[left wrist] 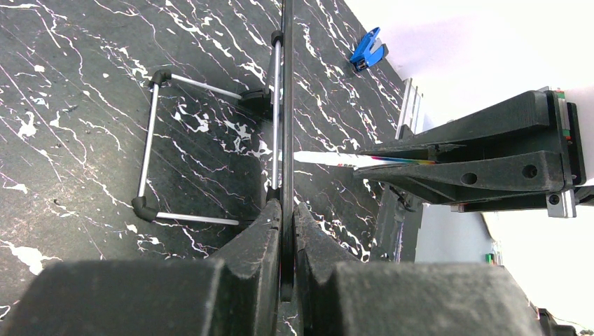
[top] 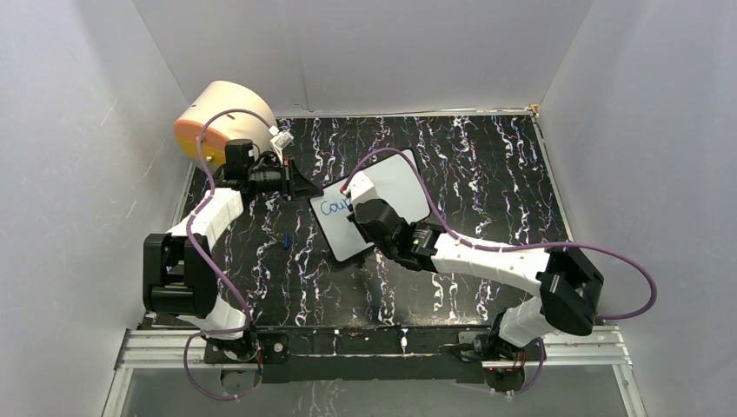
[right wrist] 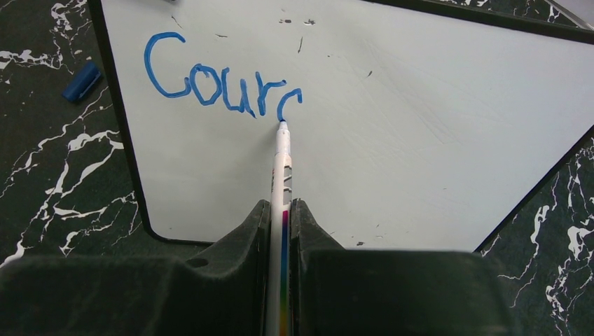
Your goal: Write a sentence on the whiteboard
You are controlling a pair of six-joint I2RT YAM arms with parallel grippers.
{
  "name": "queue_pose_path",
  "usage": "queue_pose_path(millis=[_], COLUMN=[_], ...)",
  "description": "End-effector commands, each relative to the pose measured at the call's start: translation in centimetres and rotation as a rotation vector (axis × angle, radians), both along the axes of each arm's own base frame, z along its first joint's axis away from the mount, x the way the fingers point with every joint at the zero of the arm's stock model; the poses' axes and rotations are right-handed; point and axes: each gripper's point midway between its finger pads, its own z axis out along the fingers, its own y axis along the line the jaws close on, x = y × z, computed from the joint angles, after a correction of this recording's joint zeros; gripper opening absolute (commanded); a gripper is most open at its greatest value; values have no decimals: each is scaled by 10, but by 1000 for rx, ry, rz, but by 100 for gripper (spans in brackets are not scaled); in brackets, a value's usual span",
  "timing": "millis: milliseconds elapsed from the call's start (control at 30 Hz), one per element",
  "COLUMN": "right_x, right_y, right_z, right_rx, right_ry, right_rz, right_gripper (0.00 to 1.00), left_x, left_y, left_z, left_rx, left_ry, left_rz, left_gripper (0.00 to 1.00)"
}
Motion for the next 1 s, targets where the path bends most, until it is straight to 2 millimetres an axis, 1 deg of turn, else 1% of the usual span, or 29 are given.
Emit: queue_pose_path(millis=[0, 100, 167, 333, 633, 833, 967], right_x=[10, 11, 14, 16, 19, 19, 17], right_y=[-4, -5, -4, -3, -1, 1, -2], right_z=[17, 19, 26, 33, 40, 41, 33], right_rx=[42, 50, 76, 97, 115, 114, 93], right_ry=[-40, -49, -64, -84, -106, -104, -85], right_rz=[-54, -63, -68, -73, -73, -64, -66], right_gripper=[0, 0, 0, 0, 0, 0, 0], left_x=[-3, -3, -3, -3, -3, -3, -3], left_y=[0, 0, 0, -1, -1, -1, -1], left_z=[-12, -12, -12, -12, -12, -13, -12], left_rx=[25, 25, 25, 24, 24, 26, 27], left_ry=[42, 42, 41, 42, 43, 42, 41], left_rz=[2, 2, 1, 1, 0, 2, 3], left_gripper=[0, 0, 0, 0, 0, 0, 0])
